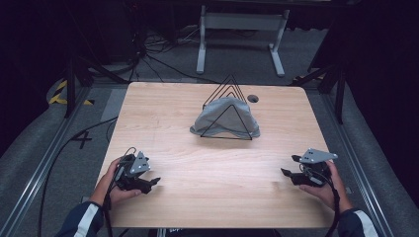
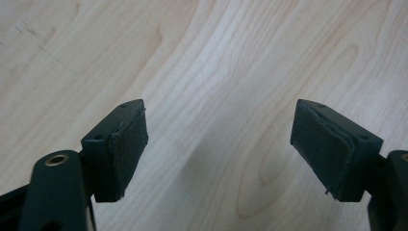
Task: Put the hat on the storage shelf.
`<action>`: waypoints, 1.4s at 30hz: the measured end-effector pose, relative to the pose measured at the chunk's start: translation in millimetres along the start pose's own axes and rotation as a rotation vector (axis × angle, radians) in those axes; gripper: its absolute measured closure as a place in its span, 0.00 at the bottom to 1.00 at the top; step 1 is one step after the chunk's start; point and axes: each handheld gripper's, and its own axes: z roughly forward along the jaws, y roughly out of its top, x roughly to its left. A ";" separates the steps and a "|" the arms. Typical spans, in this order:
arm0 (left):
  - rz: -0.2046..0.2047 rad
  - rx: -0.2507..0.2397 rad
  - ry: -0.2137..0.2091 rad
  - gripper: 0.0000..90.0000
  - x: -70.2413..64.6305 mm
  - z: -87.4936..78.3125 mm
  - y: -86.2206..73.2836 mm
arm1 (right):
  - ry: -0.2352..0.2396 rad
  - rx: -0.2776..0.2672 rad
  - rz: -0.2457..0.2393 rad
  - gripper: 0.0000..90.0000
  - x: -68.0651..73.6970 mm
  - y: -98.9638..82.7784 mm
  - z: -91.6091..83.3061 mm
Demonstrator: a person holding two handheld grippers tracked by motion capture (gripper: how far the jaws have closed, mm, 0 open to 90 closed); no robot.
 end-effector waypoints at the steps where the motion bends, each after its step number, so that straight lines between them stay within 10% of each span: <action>1: -0.009 -0.001 0.003 0.23 -0.7 1.3 -4.3 | 0.001 0.004 0.011 0.38 -1.0 -5.1 -1.4; 13: -0.198 -0.072 -0.073 0.21 -0.8 -2.7 -43.2 | 0.030 -0.007 0.155 0.30 -0.3 -55.7 -2.3; 42: -0.209 -0.063 -0.056 0.15 -0.8 -3.8 -45.4 | -0.008 -0.010 0.207 0.18 -0.3 -59.4 -1.2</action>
